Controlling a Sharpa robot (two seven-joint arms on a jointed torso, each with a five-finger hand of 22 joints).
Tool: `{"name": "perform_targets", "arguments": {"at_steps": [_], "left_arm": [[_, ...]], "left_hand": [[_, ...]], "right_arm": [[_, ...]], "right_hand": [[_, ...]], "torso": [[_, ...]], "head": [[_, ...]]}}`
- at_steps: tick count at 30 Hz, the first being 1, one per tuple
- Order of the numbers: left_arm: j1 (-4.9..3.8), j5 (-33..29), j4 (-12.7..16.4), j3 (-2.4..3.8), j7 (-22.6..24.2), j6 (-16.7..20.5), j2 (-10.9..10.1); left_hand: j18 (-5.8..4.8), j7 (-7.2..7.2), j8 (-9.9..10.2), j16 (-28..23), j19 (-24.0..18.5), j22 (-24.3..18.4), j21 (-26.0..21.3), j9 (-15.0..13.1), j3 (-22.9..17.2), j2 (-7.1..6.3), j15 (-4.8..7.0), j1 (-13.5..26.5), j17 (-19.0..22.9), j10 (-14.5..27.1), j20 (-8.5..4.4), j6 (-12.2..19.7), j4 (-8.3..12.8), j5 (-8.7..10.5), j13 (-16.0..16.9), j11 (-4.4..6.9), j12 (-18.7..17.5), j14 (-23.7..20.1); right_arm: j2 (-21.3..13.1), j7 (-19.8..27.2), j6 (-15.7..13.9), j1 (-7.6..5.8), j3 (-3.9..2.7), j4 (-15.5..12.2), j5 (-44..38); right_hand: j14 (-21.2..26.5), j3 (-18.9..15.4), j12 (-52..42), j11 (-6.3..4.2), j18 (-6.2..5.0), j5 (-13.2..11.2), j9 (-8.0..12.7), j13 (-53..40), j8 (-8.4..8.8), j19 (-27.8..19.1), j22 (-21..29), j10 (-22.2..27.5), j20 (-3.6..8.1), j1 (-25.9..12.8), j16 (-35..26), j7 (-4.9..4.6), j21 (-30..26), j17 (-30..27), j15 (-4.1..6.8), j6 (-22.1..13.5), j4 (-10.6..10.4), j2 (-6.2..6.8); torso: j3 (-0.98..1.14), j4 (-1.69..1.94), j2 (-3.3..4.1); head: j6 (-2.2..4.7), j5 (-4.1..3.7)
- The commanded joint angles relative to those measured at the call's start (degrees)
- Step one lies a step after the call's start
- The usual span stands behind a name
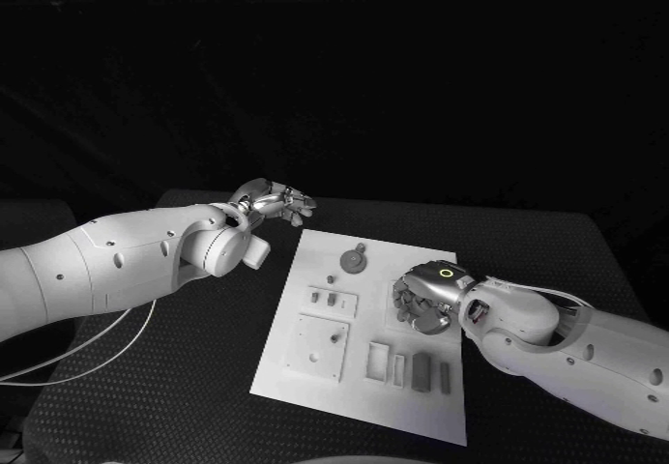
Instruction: Assemble the parts on the task board
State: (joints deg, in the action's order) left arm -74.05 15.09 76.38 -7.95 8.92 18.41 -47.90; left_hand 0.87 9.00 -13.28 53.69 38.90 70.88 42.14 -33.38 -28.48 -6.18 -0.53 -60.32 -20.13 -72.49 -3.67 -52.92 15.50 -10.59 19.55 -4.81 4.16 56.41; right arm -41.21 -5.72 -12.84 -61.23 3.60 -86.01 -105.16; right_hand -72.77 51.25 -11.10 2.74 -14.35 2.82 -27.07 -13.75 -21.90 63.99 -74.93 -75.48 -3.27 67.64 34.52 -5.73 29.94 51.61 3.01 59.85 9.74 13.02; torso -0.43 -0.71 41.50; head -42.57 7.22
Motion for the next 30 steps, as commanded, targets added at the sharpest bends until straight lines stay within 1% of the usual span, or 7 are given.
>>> {"name": "perform_targets", "arguments": {"at_steps": [1, 3, 9, 13, 19, 24, 30], "left_arm": [[-0.06, -0.22, -0.02, 0.04, 0.51, -0.59, 0.11], [-0.06, -0.22, -0.11, 0.04, 0.53, -0.56, 0.14], [-0.06, -0.22, -0.33, 0.04, 0.51, -0.56, 0.21], [-0.06, -0.22, -0.51, 0.04, 0.51, -0.53, 0.29], [-0.07, -0.22, -0.91, 0.04, 0.53, -0.52, 0.60], [-0.07, -0.22, -1.54, 0.04, 0.54, -0.63, 1.12], [-0.07, -0.22, -1.97, 0.04, 0.56, -0.61, 1.35]], "left_hand": [[-0.70, 0.10, -0.29, -0.39, 0.48, 0.07, -0.32, 0.07, 0.23, 0.09, -0.12, -0.35, -0.10, 0.34, -1.30, 0.46, 0.19, -0.18, 0.07, -0.10, 0.03, 0.48], [-0.70, 0.10, -0.29, -0.39, 0.48, 0.07, -0.32, 0.07, 0.23, 0.10, -0.12, -0.35, -0.10, 0.34, -1.30, 0.46, 0.19, -0.18, 0.07, -0.11, 0.03, 0.48], [-0.70, 0.10, -0.29, -0.41, 0.49, 0.08, -0.34, 0.07, 0.24, 0.09, -0.12, -0.35, -0.12, 0.35, -1.30, 0.47, 0.19, -0.18, 0.07, -0.11, 0.03, 0.48], [-0.70, 0.11, -0.29, -0.42, 0.50, 0.09, -0.35, 0.08, 0.24, 0.07, -0.12, -0.35, -0.14, 0.36, -1.30, 0.48, 0.19, -0.18, 0.07, -0.11, 0.03, 0.48], [-0.69, 0.11, -0.30, -0.43, 0.50, 0.10, -0.36, 0.08, 0.25, 0.06, -0.12, -0.35, -0.16, 0.36, -1.30, 0.49, 0.20, -0.19, 0.07, -0.11, 0.03, 0.49], [-0.69, 0.11, -0.30, -0.45, 0.51, 0.11, -0.38, 0.08, 0.25, 0.05, -0.12, -0.36, -0.18, 0.36, -1.31, 0.49, 0.20, -0.19, 0.08, -0.10, 0.04, 0.49], [-0.69, 0.10, -0.31, -0.46, 0.51, 0.12, -0.39, 0.08, 0.24, 0.06, -0.11, -0.38, -0.21, 0.35, -1.31, 0.49, 0.21, -0.19, 0.08, -0.10, 0.04, 0.49]], "right_arm": [[-0.30, 0.61, -0.99, -0.27, -0.68, -0.98, 0.53], [-0.57, 0.76, -0.74, -0.78, -1.27, -1.62, 1.52], [-1.33, 1.03, 0.27, -2.28, -2.06, -3.49, 5.19], [-1.27, 1.29, 0.47, -2.61, -2.81, -5.28, 7.81], [2.51, 1.51, -0.04, -2.59, -2.83, -5.13, 7.62], [7.01, 1.60, -0.48, -2.37, -2.80, -4.21, 5.53], [11.86, 1.82, -0.89, -0.48, -2.28, -3.13, 1.82]], "right_hand": [[-0.51, 0.29, -0.27, -0.06, -0.65, -0.05, -0.90, -0.07, -0.35, 0.39, -1.20, -0.57, 0.02, -0.01, 0.38, 0.04, 0.39, 0.05, 0.01, 0.36, -0.02, -0.31], [-0.53, 0.32, -0.29, -0.07, -0.65, -0.05, -0.93, -0.10, -0.37, 0.42, -1.20, -0.60, 0.03, -0.03, 0.38, 0.05, 0.42, 0.06, 0.02, 0.39, -0.03, -0.28], [-0.59, 0.42, -0.32, -0.10, -0.65, -0.05, -1.00, -0.20, -0.39, 0.52, -1.19, -0.66, 0.08, -0.08, 0.40, 0.07, 0.50, 0.07, 0.07, 0.43, -0.08, -0.28], [-0.62, 0.46, -0.32, -0.12, -0.65, -0.05, -1.04, -0.26, -0.39, 0.59, -1.18, -0.67, 0.11, -0.13, 0.41, 0.08, 0.57, 0.08, 0.11, 0.42, -0.10, -0.32], [-0.65, 0.49, -0.30, -0.13, -0.65, -0.05, -1.08, -0.33, -0.36, 0.66, -1.18, -0.64, 0.16, -0.18, 0.41, 0.07, 0.64, 0.09, 0.16, 0.38, -0.09, -0.42], [-0.66, 0.52, -0.29, -0.13, -0.65, -0.05, -1.11, -0.37, -0.34, 0.69, -1.17, -0.62, 0.18, -0.20, 0.41, 0.06, 0.67, 0.10, 0.17, 0.34, -0.07, -0.47], [-0.67, 0.59, -0.26, -0.13, -0.65, -0.05, -1.15, -0.43, -0.32, 0.72, -1.16, -0.58, 0.22, -0.22, 0.40, 0.04, 0.71, 0.10, 0.18, 0.28, -0.04, -0.58]], "torso": [[-0.02, -0.06, -0.04], [-0.02, -0.05, -0.02], [0.04, -0.06, 0.00], [-0.01, -0.14, -0.02], [0.01, -0.20, -0.02], [-0.04, -0.04, -0.04], [-0.01, 0.07, 0.06]], "head": [[0.07, 0.09], [0.07, 0.12], [0.11, 0.28], [0.09, 0.51], [0.28, 1.15], [0.31, 1.58], [0.38, 2.12]]}}
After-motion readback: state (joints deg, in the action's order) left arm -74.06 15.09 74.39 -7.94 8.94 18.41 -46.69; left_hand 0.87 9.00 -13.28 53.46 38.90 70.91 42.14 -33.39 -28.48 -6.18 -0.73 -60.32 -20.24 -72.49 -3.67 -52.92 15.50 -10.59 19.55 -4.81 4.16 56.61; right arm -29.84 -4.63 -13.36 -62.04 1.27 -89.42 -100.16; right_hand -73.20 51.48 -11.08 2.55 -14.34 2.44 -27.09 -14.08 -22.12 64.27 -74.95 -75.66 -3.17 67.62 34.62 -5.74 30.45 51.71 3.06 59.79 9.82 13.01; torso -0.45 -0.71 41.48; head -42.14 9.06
